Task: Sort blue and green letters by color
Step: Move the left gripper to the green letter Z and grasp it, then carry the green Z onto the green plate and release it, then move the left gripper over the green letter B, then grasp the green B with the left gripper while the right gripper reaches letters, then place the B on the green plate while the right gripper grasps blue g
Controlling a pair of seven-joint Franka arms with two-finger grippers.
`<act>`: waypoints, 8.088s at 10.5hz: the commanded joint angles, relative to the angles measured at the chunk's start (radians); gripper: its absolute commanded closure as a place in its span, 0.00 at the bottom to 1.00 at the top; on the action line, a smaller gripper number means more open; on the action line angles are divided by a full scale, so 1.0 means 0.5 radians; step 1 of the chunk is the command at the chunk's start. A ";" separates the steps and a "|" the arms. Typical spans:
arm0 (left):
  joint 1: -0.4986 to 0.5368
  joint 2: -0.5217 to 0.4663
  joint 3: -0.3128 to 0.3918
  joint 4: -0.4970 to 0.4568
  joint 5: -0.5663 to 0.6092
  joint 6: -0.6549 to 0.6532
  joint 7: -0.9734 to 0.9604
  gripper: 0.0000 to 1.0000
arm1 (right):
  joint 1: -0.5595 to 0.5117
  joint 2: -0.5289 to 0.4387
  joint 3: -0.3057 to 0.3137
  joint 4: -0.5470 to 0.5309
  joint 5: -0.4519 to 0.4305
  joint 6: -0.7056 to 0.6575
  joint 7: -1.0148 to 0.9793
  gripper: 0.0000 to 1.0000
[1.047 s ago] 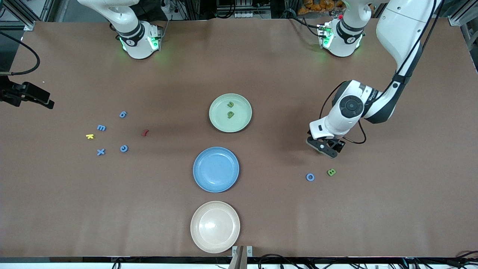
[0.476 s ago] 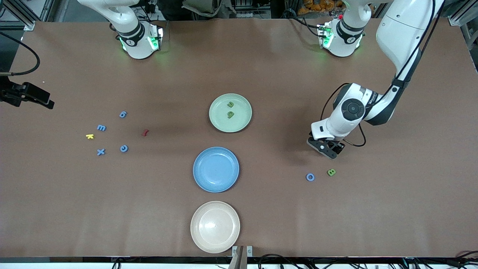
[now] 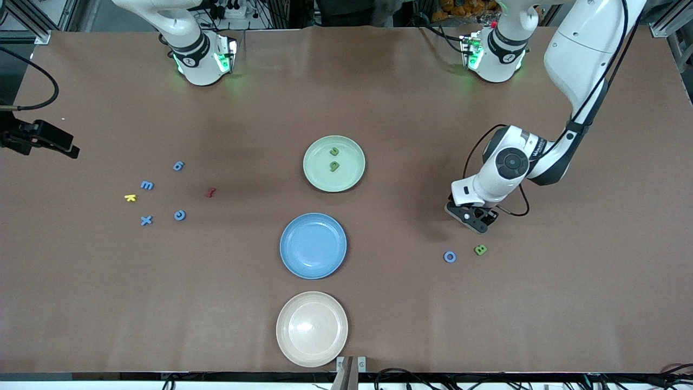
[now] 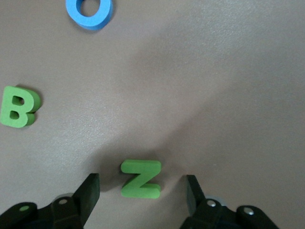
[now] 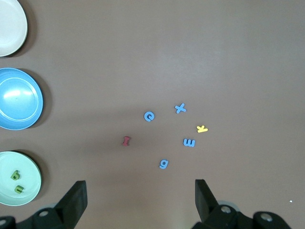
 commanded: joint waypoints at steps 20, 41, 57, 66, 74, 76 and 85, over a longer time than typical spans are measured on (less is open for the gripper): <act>-1.159 0.018 -0.105 0.364 -0.070 -0.162 -2.397 0.00 | -0.044 0.017 0.013 -0.010 -0.023 0.023 0.004 0.00; 0.160 0.238 -0.022 0.584 -0.101 -0.242 0.687 0.00 | 0.017 0.039 0.010 -0.031 -0.063 0.063 0.004 0.00; 0.130 0.462 -0.003 0.808 -0.089 -0.239 0.522 0.84 | -0.237 -0.059 -0.002 -1.997 -0.057 1.866 0.871 0.00; -0.118 0.245 -0.199 0.759 -0.104 -0.616 -0.578 1.00 | -0.106 0.076 0.001 -2.375 -0.054 2.343 1.197 0.00; -0.793 0.235 -0.463 0.802 -0.073 -0.742 -2.208 1.00 | -0.099 0.170 -0.002 -2.522 -0.054 2.603 1.179 0.13; -0.928 0.263 -0.454 0.827 -0.076 -0.736 -2.405 1.00 | -0.133 0.201 0.001 -2.525 -0.057 2.637 1.170 0.13; -0.678 0.174 -0.463 0.922 -0.030 -0.721 -2.325 0.00 | -0.152 0.201 0.001 -2.529 -0.057 2.625 1.157 0.74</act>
